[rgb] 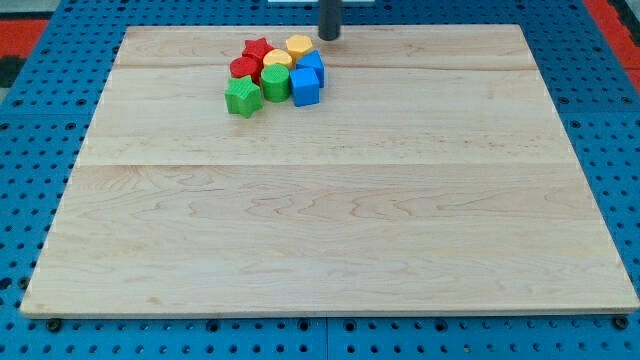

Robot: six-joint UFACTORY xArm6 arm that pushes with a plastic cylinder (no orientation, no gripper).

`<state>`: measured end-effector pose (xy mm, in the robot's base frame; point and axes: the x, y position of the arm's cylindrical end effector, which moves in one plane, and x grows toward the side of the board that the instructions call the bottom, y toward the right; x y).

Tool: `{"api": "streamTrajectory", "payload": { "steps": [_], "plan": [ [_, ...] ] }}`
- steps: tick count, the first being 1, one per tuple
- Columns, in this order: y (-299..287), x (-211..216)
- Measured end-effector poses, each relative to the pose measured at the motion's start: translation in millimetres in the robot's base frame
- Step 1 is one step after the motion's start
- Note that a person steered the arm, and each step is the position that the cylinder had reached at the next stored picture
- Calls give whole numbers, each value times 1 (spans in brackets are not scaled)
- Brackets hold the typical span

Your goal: Push the yellow hexagon into the blue triangle

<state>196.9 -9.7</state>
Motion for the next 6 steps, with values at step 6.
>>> {"api": "streamTrajectory", "payload": {
  "steps": [6],
  "plan": [
    [-52, -4]
  ]
}}
